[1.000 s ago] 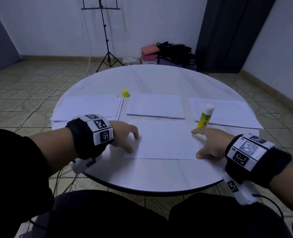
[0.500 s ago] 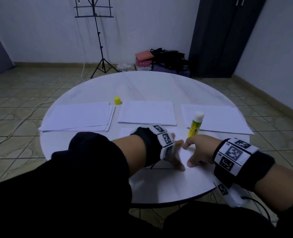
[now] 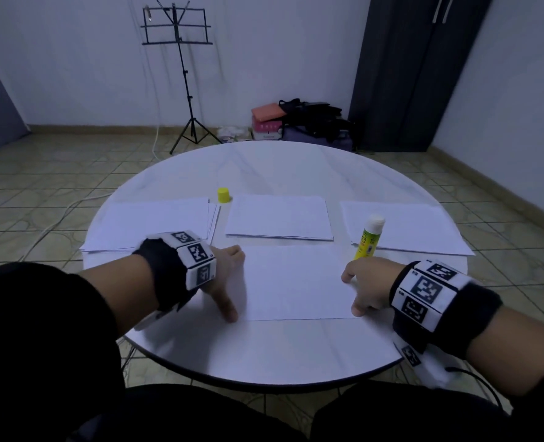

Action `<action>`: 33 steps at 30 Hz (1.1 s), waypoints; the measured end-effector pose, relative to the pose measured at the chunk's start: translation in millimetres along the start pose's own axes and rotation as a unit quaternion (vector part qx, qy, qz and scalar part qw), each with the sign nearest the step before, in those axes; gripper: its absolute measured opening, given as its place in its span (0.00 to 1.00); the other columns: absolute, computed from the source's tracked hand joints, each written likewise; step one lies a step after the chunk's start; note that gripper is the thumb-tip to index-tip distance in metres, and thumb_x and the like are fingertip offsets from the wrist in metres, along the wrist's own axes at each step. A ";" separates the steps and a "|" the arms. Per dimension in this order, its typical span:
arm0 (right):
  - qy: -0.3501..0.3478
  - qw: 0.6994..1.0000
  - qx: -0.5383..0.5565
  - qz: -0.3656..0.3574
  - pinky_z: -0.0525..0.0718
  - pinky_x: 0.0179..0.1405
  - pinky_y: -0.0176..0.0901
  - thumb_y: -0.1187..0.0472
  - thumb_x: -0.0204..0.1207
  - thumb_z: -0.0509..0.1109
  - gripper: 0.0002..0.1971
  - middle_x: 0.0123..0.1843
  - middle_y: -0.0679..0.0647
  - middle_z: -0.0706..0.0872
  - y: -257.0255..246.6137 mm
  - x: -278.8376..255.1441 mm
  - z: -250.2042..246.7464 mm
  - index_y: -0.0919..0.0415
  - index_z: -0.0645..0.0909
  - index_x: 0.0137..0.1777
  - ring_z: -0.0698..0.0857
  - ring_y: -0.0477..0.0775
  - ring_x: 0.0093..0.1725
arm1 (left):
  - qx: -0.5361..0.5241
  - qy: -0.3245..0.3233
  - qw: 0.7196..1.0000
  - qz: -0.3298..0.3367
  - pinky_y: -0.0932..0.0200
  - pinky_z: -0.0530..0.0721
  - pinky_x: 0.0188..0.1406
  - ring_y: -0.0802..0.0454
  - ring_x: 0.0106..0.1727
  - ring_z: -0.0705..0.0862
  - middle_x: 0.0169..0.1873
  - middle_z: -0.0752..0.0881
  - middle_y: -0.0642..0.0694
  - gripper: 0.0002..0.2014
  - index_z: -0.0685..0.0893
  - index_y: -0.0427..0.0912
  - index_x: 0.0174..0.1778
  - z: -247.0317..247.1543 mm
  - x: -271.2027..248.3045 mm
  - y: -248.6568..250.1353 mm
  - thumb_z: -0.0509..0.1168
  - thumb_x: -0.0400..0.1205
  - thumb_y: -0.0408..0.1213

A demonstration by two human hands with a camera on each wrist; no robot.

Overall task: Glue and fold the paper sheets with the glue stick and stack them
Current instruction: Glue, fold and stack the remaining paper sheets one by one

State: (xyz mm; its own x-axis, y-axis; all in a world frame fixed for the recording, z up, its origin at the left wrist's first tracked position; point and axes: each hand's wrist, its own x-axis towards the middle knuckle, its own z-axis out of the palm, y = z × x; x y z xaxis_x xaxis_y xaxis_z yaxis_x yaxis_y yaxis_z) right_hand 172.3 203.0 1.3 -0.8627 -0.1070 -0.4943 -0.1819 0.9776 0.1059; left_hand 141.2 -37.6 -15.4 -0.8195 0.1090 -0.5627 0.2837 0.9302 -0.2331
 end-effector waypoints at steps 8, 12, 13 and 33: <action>0.077 0.990 -0.001 -0.120 0.73 0.67 0.40 0.56 0.75 0.73 0.29 0.73 0.54 0.76 -62.9 8.9 -20.5 0.58 0.72 0.76 0.75 0.54 0.71 | 0.004 0.028 0.999 0.034 0.42 0.71 0.71 0.47 0.74 0.66 0.74 0.64 0.55 0.60 0.59 0.49 0.78 10.7 -4.7 -13.1 0.77 0.54 0.69; 0.020 0.977 0.012 -0.212 0.71 0.67 0.39 0.51 0.71 0.77 0.39 0.75 0.51 0.73 -106.0 20.4 -21.5 0.54 0.65 0.80 0.72 0.52 0.73 | -0.005 0.045 0.998 0.043 0.42 0.70 0.72 0.50 0.72 0.66 0.66 0.69 0.56 0.57 0.63 0.53 0.74 13.9 -4.4 -14.5 0.77 0.51 0.70; 0.009 0.977 -0.004 -0.215 0.72 0.66 0.40 0.51 0.70 0.77 0.41 0.75 0.51 0.72 -110.0 23.5 -20.7 0.55 0.63 0.80 0.72 0.53 0.73 | -0.010 0.047 0.998 0.042 0.42 0.68 0.74 0.50 0.74 0.64 0.68 0.69 0.56 0.58 0.62 0.53 0.75 15.0 -4.7 -15.3 0.77 0.51 0.70; -0.035 0.996 0.028 -0.079 0.71 0.72 0.55 0.52 0.63 0.83 0.46 0.76 0.55 0.64 4.1 1.7 9.3 0.63 0.61 0.76 0.69 0.59 0.75 | -0.052 0.030 0.998 0.033 0.46 0.50 0.83 0.51 0.84 0.45 0.83 0.48 0.55 0.66 0.42 0.51 0.84 17.0 -13.8 -18.2 0.78 0.58 0.66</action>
State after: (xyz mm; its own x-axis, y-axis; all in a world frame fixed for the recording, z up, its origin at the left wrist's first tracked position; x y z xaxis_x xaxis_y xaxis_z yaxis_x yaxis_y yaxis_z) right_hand 174.5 208.5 -7.2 -0.7898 -0.2501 -0.5600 -0.2854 0.9581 -0.0254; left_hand 155.8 -62.0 -16.9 -0.8303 0.1894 -0.5241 0.2872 0.9514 -0.1112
